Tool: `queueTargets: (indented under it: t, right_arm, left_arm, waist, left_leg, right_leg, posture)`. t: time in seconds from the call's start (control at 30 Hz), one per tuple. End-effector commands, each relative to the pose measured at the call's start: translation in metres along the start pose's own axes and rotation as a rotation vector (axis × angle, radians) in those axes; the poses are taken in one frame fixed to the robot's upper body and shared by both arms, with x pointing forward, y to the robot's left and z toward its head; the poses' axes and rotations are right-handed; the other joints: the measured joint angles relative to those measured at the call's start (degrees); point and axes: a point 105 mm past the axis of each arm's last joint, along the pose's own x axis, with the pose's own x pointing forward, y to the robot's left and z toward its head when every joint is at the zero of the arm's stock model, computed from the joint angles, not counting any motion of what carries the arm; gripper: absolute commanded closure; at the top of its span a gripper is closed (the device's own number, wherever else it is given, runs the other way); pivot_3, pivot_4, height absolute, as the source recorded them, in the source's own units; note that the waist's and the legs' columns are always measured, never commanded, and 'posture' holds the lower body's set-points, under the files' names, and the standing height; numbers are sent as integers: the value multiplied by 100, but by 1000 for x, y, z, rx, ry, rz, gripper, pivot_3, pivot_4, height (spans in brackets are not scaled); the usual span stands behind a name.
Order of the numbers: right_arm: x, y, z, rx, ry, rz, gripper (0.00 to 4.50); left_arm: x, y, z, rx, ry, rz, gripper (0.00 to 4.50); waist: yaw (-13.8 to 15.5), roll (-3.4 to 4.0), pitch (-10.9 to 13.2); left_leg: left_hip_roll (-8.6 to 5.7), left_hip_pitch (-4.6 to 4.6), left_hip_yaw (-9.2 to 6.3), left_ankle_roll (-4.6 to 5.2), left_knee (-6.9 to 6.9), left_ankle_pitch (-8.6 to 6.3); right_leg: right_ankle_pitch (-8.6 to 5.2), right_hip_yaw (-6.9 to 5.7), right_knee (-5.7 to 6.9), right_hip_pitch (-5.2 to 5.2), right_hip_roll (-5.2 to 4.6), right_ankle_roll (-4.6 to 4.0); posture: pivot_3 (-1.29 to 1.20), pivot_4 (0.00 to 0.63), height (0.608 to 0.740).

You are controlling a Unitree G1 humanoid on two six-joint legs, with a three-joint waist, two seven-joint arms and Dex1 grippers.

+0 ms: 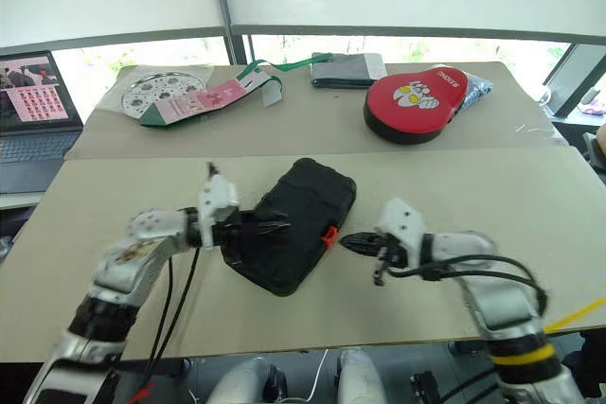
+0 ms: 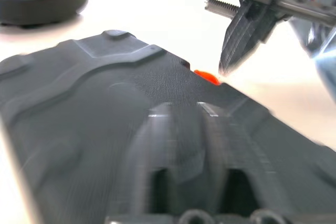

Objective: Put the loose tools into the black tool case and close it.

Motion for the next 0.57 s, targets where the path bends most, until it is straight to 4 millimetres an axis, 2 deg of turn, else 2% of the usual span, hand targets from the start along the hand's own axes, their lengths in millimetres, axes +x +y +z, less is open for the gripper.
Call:
queueTargets:
  t: [0.03,0.13,0.2,0.27,0.33,0.43,0.57]
  right_arm:
    - [-22,-7,9,-49,-36,-32,2961]
    - [-38,-7,5,-148,-52,-18,1978]
    - [-47,-9,8,-208,-125,-26,1206]
    - [-57,-11,-2,-208,-106,-22,596]
    - [-62,-11,-8,-192,-97,-4,62]
    - [-65,-15,-13,-199,-116,-31,62]
    - [-60,-16,-18,-231,-122,-36,62]
  left_arm:
    - [-38,7,3,42,0,113,1912]
    - [-74,6,-16,61,90,222,829]
    - [-98,4,-29,49,144,299,26]
    - [-121,0,-42,64,201,365,0]
    - [-130,-3,-48,75,225,386,0]
    - [-137,-7,-51,99,232,431,0]
    - [-132,-9,-45,139,202,452,0]
  waist:
    - [25,-4,3]
    - [68,-1,10]
    - [87,-4,18]
    - [105,-4,26]
    - [138,-3,30]
    - [198,-1,32]
    - [199,2,34]
  left_leg:
    - [0,-2,0,-2,-6,1]
    - [-5,-5,-1,2,-15,-2]
    - [-7,-10,-1,10,-17,-9]
    - [-9,-16,1,12,-16,-11]
    - [-10,-22,2,14,-14,-12]
    - [-10,-32,1,16,-13,-13]
    - [-11,-41,-1,16,-13,-13]
  right_leg:
    - [-1,-2,-2,-4,0,-1]
    - [-6,-8,-12,-3,-4,-1]
    - [-10,-8,-18,-5,-4,3]
    - [-10,-7,-25,-7,-6,5]
    - [-10,-8,-29,-11,-11,5]
    - [-12,-22,-35,-15,-40,1]
    - [-12,-32,-35,-21,-71,1]
  posture:
    - [0,150,740]
    - [0,150,740]
    - [0,150,740]
    - [0,150,740]
    - [0,150,740]
    - [0,150,740]
    - [0,150,740]
